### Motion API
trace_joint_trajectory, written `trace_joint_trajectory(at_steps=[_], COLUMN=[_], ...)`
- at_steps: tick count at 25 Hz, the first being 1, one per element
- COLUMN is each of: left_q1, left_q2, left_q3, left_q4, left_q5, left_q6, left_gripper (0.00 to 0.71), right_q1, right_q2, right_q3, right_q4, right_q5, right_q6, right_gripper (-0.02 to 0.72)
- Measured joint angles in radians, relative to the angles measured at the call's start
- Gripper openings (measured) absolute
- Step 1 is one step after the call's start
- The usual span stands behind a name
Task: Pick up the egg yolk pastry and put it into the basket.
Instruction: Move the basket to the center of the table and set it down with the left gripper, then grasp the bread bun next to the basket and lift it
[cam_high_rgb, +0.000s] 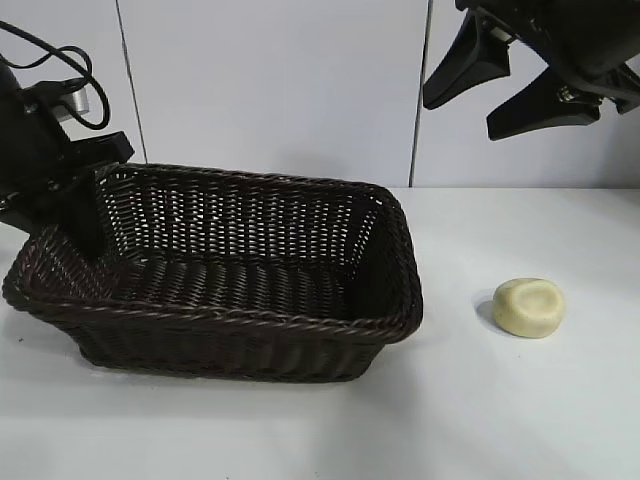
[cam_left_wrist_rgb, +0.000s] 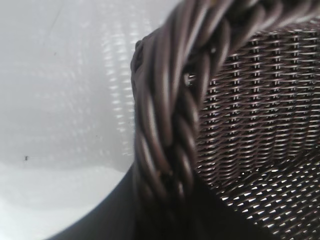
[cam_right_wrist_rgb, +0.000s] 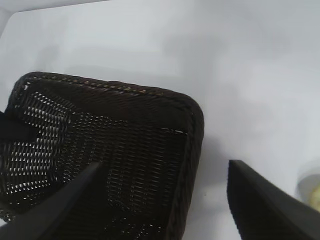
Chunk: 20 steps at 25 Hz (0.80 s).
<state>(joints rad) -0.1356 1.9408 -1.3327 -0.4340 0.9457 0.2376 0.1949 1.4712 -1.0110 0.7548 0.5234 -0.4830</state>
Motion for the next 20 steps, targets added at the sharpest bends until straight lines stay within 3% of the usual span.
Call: trace_joint_trajectory(at_steps=[9,20], left_q1=[0.0,0.006], left_q2=[-0.05,-0.105], left_q3=[-0.071,-0.104], left_q4=[0.047,0.384], left_q5=[0.099,0.151], left_q6=[0.0,-0.153], left_gripper=[0.535,0.535], right_q1=[0.0,0.0], right_q2=[0.0,0.0], right_q3=[0.0,0.0], right_q4=[0.0,0.0], right_q5=[0.001,0.004], right_q6=[0.0,0.0], right_gripper=[0.496,0.496])
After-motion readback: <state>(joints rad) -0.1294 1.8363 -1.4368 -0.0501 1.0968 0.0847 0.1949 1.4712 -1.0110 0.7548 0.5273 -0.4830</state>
